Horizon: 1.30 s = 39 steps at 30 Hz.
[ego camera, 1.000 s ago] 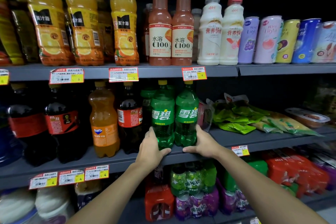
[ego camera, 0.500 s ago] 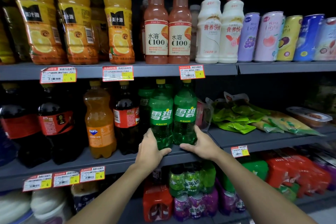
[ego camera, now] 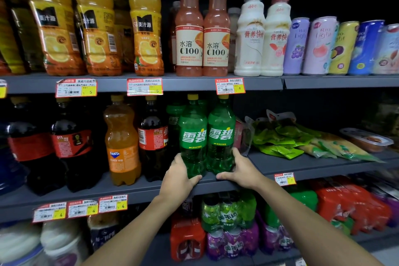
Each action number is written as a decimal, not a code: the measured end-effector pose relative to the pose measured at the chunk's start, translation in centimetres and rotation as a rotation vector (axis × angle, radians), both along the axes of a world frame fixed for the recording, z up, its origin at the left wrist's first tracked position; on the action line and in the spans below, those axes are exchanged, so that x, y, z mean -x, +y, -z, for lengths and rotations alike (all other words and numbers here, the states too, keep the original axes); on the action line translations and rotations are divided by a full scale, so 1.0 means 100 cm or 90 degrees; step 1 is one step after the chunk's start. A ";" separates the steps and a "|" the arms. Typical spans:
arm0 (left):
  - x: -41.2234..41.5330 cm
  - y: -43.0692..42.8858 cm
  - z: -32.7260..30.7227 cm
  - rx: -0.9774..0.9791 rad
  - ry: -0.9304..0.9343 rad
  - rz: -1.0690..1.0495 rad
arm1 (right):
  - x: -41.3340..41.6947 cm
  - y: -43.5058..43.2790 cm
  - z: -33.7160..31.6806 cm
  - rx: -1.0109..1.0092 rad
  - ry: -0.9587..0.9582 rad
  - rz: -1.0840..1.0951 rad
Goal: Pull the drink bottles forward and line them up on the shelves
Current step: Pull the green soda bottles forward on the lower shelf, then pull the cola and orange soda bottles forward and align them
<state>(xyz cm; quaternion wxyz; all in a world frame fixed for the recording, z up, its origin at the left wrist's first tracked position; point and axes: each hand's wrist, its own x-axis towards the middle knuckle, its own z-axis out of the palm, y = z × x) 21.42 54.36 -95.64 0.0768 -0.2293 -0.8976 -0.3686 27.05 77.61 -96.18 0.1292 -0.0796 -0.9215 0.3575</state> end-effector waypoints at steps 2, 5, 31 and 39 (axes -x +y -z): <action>0.000 -0.001 0.000 0.004 0.003 0.003 | -0.001 0.003 0.001 -0.002 -0.002 -0.004; 0.000 -0.001 -0.001 0.006 0.004 0.009 | -0.002 0.003 0.000 -0.004 -0.008 -0.006; -0.005 -0.033 -0.023 0.100 0.067 0.048 | -0.018 -0.041 -0.012 -0.030 0.073 0.149; 0.008 -0.106 -0.019 -0.080 0.358 0.005 | -0.006 -0.117 -0.009 0.024 0.382 0.436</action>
